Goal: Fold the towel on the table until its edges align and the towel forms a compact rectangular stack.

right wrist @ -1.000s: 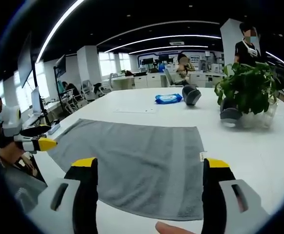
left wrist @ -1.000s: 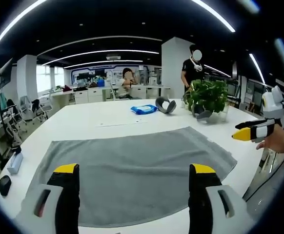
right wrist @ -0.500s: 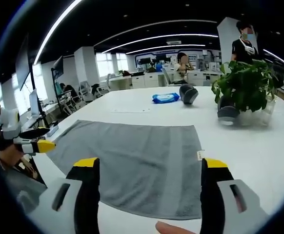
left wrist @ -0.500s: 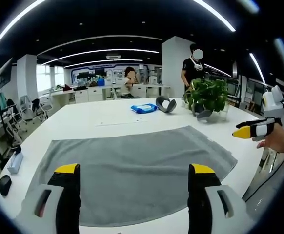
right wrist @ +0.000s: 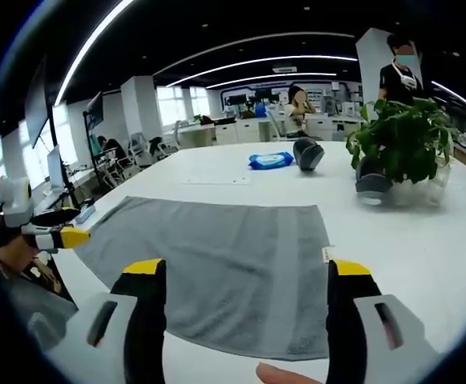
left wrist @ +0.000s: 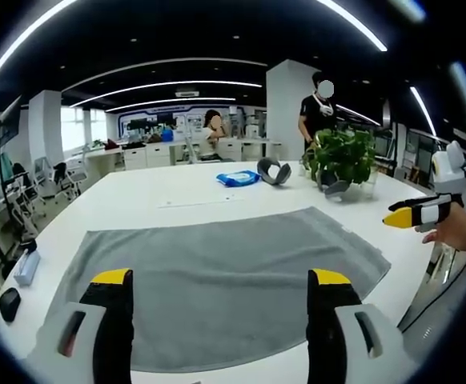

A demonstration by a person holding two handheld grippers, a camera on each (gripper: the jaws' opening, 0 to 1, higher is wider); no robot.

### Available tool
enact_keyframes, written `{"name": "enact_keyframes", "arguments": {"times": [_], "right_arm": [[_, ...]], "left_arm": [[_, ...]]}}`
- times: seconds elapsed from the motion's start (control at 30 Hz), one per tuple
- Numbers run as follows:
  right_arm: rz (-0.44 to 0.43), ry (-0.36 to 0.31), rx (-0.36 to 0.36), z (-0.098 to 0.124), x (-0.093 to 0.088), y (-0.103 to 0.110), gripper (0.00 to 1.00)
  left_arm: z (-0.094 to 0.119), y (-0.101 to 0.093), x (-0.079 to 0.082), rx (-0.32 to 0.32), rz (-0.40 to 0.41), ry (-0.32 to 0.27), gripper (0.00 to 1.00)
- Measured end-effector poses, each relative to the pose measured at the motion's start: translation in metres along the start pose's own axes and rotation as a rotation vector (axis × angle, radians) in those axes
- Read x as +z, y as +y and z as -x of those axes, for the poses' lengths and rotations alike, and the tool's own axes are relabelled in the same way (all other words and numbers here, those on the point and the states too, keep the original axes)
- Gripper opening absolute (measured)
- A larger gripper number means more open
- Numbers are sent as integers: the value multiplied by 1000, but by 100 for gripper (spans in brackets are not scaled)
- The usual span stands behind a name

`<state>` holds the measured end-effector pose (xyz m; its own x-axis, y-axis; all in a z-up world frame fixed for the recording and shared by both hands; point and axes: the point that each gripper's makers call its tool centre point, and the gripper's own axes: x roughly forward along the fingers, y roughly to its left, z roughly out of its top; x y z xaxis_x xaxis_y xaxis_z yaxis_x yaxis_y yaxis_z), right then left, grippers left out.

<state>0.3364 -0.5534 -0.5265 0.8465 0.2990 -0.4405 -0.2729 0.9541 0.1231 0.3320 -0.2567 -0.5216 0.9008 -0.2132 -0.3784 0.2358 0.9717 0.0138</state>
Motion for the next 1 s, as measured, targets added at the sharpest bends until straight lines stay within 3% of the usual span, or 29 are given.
{"name": "enact_keyframes", "arguments": {"times": [0.4, 0.53, 0.63, 0.83, 0.93, 1.0], "right_arm": [[5, 3, -8, 2, 0, -3, 81], [-68, 4, -31, 6, -1, -19, 71], [-122, -7, -61, 7, 2, -34, 68], [-116, 29, -87, 2, 0, -59, 49], [-160, 85, -112, -4, -14, -74, 46], [-186, 121, -148, -6, -26, -83, 37]], "left_arm": [[1, 1, 1, 2, 4, -6, 90], [1, 1, 0, 0, 15, -1, 87], [1, -4, -2, -34, 48, 15, 77], [2, -7, -1, -45, 37, 13, 73], [2, -7, -1, -50, 27, 10, 71], [2, -7, 0, -51, 24, 9, 67]]}}
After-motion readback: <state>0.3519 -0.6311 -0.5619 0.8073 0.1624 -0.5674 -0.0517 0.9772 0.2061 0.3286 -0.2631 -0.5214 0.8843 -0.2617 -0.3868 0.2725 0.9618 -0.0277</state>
